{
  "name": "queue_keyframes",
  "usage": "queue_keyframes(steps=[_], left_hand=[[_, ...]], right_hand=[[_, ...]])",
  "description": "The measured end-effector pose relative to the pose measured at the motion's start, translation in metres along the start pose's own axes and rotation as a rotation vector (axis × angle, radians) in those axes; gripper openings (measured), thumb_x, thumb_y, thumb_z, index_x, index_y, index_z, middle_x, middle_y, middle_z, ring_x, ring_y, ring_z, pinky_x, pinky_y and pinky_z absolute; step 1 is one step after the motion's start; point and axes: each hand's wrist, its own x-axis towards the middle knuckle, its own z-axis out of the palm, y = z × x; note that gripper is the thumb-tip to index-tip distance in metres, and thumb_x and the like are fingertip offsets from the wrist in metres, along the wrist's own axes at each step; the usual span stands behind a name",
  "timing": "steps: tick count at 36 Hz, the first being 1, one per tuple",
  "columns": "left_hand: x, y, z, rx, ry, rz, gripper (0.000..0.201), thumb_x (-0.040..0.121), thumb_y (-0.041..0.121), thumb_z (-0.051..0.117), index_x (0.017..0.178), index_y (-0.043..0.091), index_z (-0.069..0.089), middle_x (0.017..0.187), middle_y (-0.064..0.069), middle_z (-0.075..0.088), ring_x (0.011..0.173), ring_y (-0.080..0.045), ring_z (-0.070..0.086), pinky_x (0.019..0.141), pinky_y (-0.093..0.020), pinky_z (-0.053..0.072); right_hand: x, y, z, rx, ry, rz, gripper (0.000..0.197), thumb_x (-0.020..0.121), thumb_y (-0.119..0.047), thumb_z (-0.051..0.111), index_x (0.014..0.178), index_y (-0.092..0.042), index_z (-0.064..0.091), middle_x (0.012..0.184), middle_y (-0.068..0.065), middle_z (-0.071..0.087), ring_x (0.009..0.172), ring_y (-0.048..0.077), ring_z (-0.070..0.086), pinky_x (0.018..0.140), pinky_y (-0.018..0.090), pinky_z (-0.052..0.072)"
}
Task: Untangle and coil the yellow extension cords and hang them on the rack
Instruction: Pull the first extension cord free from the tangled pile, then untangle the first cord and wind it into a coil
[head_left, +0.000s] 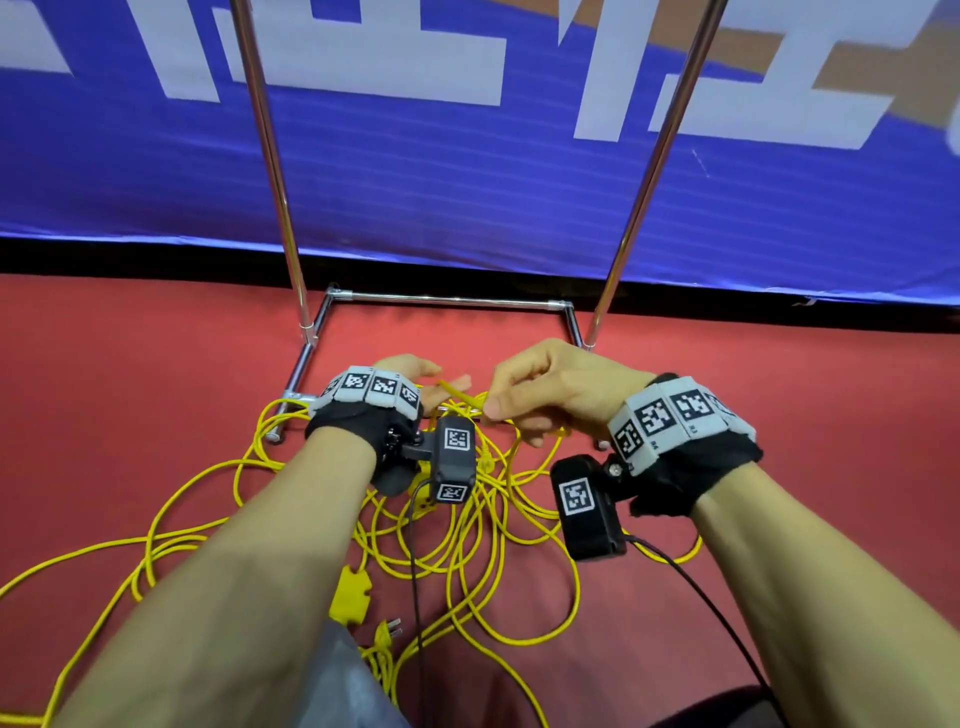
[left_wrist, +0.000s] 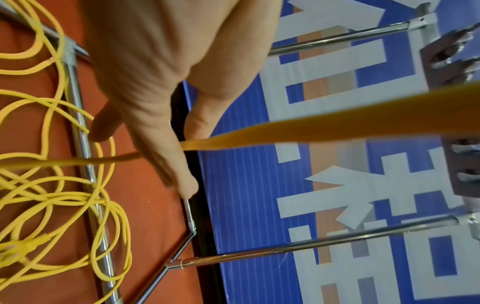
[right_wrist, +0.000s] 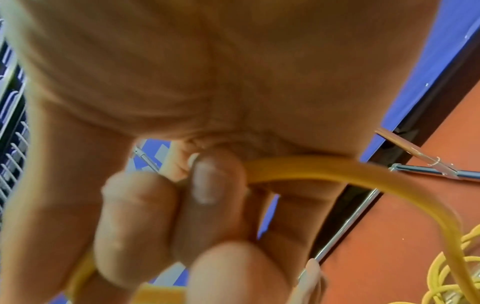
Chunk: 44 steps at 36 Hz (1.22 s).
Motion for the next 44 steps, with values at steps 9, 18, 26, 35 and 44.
queue_keyframes(steps=[9, 18, 26, 35, 44], left_hand=[[0.02, 0.015, -0.014, -0.237, -0.339, -0.166, 0.029, 0.099, 0.014, 0.034, 0.08, 0.002, 0.053, 0.044, 0.002, 0.038, 0.028, -0.009, 0.025, 0.028, -0.017, 0.024], [0.01, 0.028, -0.016, -0.156, -0.385, 0.239, 0.031, 0.103, 0.027, 0.039, 0.091, 0.005, 0.056, 0.038, 0.006, 0.035, 0.025, -0.003, 0.019, 0.025, -0.016, 0.015], [0.001, 0.034, -0.017, -0.107, -0.467, 0.377, 0.04, 0.103, 0.034, 0.04, 0.103, 0.0, 0.062, 0.032, 0.007, 0.022, 0.025, -0.006, 0.016, 0.03, -0.015, 0.011], [-0.005, 0.024, -0.008, 0.301, -0.454, 0.455, 0.032, 0.102, 0.02, 0.04, 0.087, 0.002, 0.062, 0.04, 0.004, 0.045, 0.029, -0.005, 0.031, 0.033, -0.017, 0.017], [-0.01, 0.012, 0.014, 0.465, -0.358, 0.442, 0.035, 0.103, 0.024, 0.043, 0.08, 0.006, 0.061, 0.057, -0.001, 0.069, 0.036, -0.004, 0.04, 0.033, -0.014, 0.024]], right_hand=[[0.016, 0.013, -0.003, -0.068, 0.134, 0.058, 0.015, 0.088, -0.008, 0.063, 0.078, -0.008, 0.073, 0.045, -0.003, 0.046, 0.041, 0.012, 0.038, 0.049, 0.027, 0.034], [0.031, 0.059, -0.027, -0.495, 0.522, 0.325, 0.053, 0.089, -0.051, 0.059, 0.066, -0.004, 0.064, 0.049, 0.007, 0.053, 0.046, 0.023, 0.056, 0.058, 0.031, 0.05], [0.026, 0.08, -0.04, -0.619, 0.582, 0.6, 0.062, 0.079, -0.072, 0.055, 0.061, -0.014, 0.045, 0.067, 0.009, 0.054, 0.066, 0.028, 0.059, 0.064, 0.029, 0.046], [0.032, 0.068, -0.05, -0.441, 0.796, 0.44, 0.03, 0.08, -0.029, 0.073, 0.076, 0.0, 0.068, 0.063, 0.011, 0.058, 0.058, 0.025, 0.052, 0.056, 0.028, 0.04], [0.051, 0.035, -0.016, 0.073, 0.655, 0.116, 0.016, 0.089, -0.003, 0.049, 0.075, -0.001, 0.056, 0.055, 0.007, 0.043, 0.038, 0.013, 0.033, 0.036, 0.019, 0.028]])
